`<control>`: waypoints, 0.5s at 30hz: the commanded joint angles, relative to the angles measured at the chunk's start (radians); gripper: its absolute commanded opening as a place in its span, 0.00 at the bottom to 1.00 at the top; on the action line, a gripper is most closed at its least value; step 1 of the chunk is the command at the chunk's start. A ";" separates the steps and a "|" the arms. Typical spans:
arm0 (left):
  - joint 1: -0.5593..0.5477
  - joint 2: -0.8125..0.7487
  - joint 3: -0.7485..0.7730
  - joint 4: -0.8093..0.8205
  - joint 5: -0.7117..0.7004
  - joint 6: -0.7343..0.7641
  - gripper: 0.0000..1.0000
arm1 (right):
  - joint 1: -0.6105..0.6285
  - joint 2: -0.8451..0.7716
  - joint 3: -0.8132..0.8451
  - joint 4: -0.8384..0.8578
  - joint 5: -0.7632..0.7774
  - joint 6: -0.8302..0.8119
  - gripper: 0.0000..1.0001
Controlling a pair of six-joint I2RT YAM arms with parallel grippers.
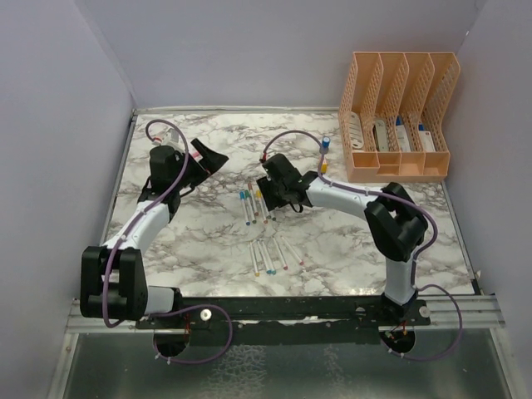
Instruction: Open the pen caps
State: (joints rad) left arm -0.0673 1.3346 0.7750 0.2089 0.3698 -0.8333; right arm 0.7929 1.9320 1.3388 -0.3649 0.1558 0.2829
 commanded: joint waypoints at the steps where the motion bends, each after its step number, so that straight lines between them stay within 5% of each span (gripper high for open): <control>1: 0.001 -0.048 -0.018 0.053 0.035 -0.024 0.99 | 0.005 0.042 0.042 -0.028 0.037 -0.008 0.53; 15: 0.001 -0.050 -0.049 0.064 0.028 -0.035 0.99 | 0.000 0.086 0.049 -0.019 0.030 -0.004 0.46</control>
State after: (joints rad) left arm -0.0673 1.3071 0.7364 0.2382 0.3779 -0.8627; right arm 0.7925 1.9945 1.3586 -0.3801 0.1680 0.2825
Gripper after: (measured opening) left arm 0.990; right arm 0.474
